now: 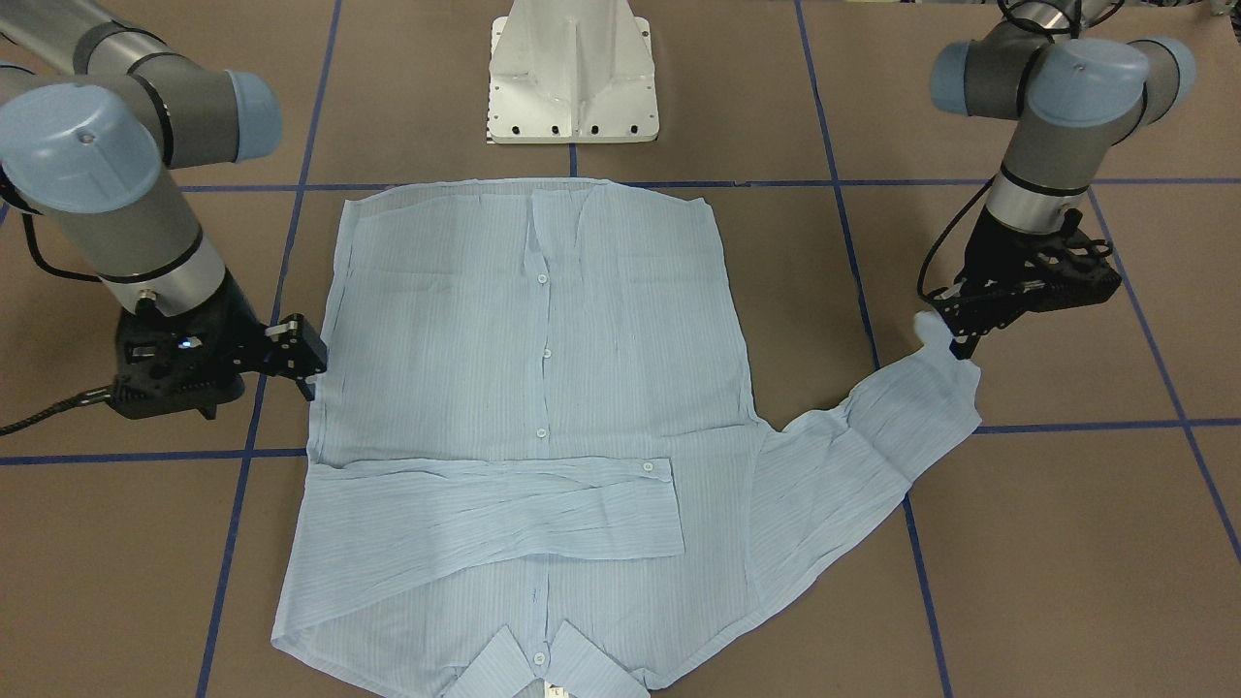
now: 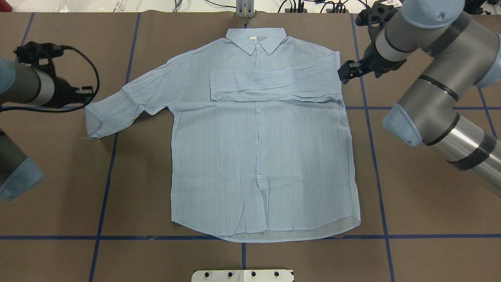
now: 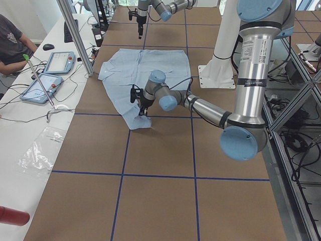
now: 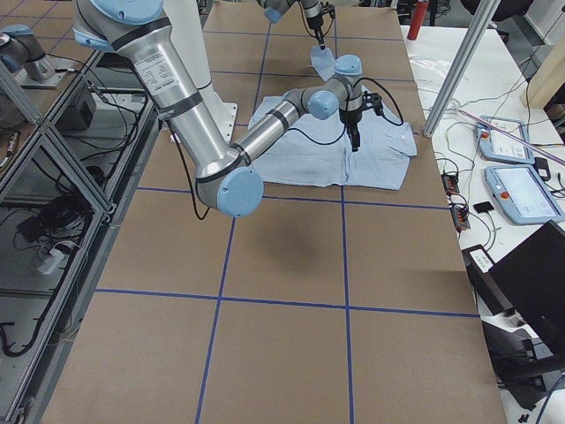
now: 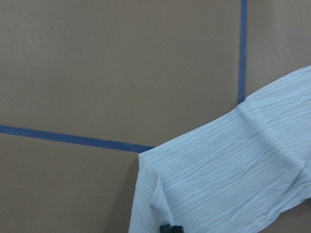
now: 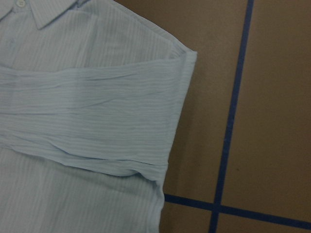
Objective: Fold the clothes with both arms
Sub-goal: 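Grasp the other sleeve cuff with the left gripper while the right gripper withdraws, then fold the held sleeve with the left gripper across the chest and release, then move both grippers to the shirt's side edges near the hem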
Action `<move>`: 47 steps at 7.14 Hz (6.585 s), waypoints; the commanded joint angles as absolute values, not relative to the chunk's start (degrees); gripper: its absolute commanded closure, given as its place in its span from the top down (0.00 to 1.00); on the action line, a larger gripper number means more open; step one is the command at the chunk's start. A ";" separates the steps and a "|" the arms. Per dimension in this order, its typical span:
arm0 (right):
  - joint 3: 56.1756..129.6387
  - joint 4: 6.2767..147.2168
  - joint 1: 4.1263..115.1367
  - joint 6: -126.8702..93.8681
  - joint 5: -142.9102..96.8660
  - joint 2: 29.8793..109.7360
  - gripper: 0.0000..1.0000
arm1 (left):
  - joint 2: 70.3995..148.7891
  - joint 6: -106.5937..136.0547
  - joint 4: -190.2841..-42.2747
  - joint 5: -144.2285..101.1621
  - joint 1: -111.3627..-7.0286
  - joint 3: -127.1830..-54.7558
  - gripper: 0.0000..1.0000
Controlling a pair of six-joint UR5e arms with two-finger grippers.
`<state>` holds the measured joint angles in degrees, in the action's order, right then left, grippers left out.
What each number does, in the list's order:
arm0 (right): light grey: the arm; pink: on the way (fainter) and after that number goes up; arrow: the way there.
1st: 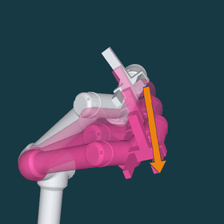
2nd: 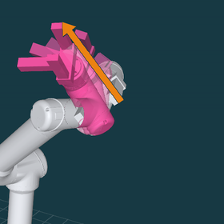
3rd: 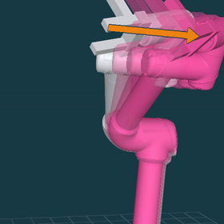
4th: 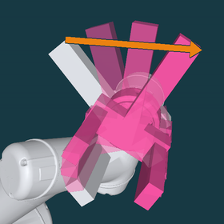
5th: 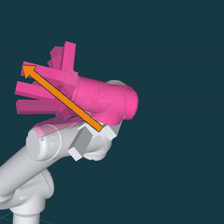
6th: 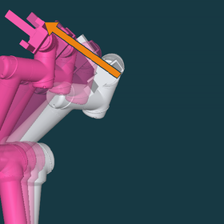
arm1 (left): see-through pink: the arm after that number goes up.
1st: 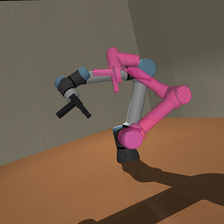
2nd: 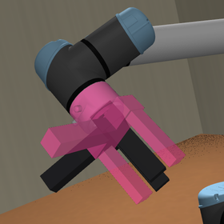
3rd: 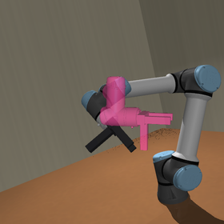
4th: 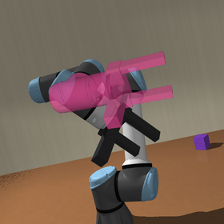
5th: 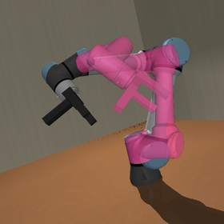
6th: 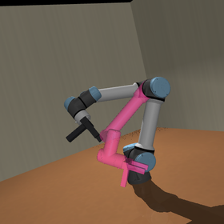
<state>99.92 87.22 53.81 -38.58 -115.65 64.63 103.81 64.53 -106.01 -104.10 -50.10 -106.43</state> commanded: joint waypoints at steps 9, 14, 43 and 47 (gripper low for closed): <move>99.49 87.71 63.98 -27.07 -124.01 77.34 1.00 | 148.09 88.06 -113.90 -114.35 -45.45 -80.77 0.00; 98.62 87.71 63.98 -27.33 -123.84 76.99 1.00 | 154.82 90.35 -128.53 -106.30 -38.52 -62.75 0.00; 115.05 72.51 21.09 -76.99 -105.56 89.03 0.74 | 112.32 77.87 -109.42 -101.87 -30.67 -111.53 0.99; 115.14 72.51 20.83 -77.08 -105.82 89.38 0.59 | 112.32 77.87 -109.42 -101.69 -30.67 -111.53 0.99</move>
